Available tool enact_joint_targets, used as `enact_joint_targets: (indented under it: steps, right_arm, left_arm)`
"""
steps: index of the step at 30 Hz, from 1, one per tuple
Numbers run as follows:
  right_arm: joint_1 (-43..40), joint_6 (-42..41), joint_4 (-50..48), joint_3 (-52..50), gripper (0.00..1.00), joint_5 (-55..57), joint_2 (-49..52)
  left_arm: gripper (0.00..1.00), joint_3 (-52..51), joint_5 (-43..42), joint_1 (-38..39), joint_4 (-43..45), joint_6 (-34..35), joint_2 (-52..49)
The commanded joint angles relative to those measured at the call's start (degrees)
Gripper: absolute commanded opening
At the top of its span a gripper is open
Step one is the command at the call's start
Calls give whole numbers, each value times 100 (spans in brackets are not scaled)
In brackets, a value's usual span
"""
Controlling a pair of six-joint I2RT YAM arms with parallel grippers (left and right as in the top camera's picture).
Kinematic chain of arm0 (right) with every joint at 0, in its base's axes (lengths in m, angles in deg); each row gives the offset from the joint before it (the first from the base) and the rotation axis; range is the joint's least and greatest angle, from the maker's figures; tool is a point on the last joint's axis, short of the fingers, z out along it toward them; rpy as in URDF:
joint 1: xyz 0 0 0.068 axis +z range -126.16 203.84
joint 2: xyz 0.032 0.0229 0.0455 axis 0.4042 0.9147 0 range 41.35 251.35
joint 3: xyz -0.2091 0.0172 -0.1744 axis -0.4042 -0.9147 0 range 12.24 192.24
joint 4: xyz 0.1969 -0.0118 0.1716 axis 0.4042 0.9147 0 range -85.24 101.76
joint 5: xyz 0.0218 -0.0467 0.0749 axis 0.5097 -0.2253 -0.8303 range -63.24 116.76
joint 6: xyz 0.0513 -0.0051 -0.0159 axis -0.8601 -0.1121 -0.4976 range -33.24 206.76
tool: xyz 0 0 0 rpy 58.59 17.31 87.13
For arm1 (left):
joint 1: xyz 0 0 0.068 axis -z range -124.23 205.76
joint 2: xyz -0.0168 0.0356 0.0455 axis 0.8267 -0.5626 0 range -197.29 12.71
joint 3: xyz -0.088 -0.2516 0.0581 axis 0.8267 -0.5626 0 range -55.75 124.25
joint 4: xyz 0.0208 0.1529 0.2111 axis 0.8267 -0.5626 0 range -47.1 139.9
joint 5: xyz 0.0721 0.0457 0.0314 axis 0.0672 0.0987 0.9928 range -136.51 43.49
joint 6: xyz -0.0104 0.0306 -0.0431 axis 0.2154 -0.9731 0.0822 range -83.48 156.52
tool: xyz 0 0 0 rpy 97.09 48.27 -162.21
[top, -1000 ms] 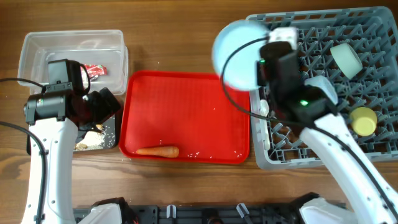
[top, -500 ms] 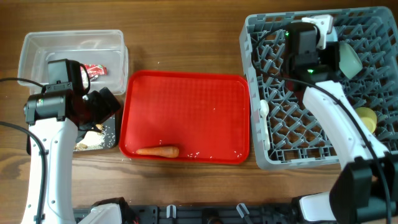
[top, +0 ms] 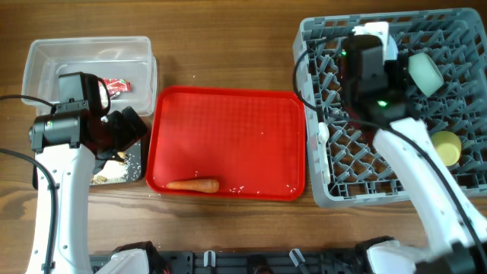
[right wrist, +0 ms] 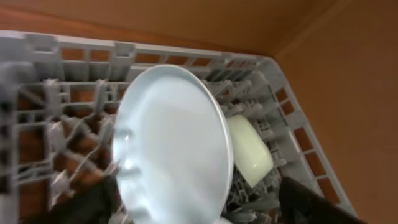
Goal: Sort waste into correct bins and load items into the dishwasher rack
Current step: 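Stand the plate upright in the dish rack and release, then grasp the carrot on the red tray with the left gripper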
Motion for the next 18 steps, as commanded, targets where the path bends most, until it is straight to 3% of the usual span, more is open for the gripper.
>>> enact_joint_targets:
  steps: [1, 3, 6, 9, 14, 18]
  right_arm:
    - [-4, -214, 612, 4, 90, -1919, -785]
    - [-4, -195, 1252, 4, 93, -3163, -1029]
    - [-4, -195, 2100, 4, 96, -3864, -1054]
    - [-4, -216, 2509, 4, 98, -4002, -1038]
    - [-4, -212, 2498, 4, 100, -4151, -1038]
    - [-4, -210, 2500, 4, 100, -4148, -1038]
  left_arm:
    - [100, 24, -280, -20, -72, 57, 61]
    - [100, 24, -533, 87, -114, 59, 61]
    - [100, 4, -675, 417, -144, 101, 57]
    - [100, -297, -914, 942, -116, 973, 50]
    - [100, -1167, -1445, 1886, 308, 3324, 50]
    - [100, -1753, -1440, 2573, 1110, 4006, 50]
